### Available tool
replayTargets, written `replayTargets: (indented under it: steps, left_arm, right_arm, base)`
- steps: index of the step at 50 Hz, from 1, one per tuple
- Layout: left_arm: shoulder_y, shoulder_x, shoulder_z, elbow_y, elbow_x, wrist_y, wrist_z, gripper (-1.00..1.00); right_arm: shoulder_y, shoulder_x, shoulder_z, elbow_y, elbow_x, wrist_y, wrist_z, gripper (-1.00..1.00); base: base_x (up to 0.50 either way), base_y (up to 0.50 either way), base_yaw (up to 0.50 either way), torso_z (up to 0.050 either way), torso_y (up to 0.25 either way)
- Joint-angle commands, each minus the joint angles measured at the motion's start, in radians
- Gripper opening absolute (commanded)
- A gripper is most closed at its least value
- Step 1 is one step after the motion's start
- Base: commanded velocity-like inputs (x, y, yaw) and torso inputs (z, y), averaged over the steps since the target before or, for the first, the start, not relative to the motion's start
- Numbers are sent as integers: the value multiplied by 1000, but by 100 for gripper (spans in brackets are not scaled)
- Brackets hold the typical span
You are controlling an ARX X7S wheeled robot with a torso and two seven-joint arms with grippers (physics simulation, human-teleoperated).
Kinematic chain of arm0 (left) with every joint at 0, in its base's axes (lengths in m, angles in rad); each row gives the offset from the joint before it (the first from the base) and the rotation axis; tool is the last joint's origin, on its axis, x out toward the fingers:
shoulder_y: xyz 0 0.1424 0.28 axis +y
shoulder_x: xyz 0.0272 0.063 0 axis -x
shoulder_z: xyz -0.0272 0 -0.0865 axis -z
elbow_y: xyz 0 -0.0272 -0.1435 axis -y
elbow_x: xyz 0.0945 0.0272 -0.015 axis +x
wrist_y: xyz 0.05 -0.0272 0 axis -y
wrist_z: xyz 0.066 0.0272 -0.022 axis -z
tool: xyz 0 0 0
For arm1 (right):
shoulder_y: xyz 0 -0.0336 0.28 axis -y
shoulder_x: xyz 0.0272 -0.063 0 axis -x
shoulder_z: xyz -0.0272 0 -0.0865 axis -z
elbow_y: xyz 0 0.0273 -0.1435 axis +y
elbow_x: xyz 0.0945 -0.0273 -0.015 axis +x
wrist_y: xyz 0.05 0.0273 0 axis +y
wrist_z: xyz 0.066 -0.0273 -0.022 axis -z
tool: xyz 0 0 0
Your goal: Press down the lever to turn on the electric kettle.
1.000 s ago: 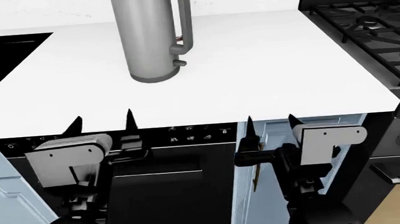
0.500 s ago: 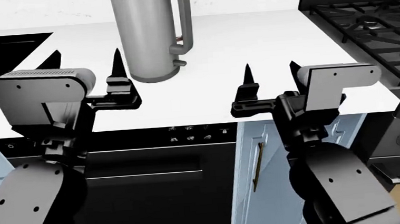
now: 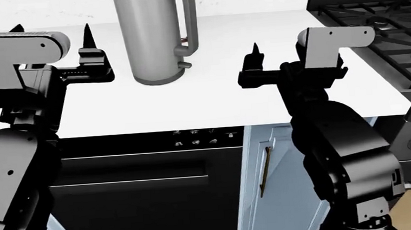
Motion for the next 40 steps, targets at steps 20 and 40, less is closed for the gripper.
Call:
replayTargets:
  steps: [20, 40]
  left_arm:
    - [-56, -31, 8, -56, 18, -1, -6, 100]
    - [-55, -30, 14, -54, 10, -2, -8, 100]
  right_arm:
    - [74, 30, -50, 67, 14, -2, -3, 100]
    - [76, 43, -62, 68, 22, -11, 10, 100]
  base:
    - [121, 0, 0, 0, 0]
    - [230, 0, 0, 0, 0]
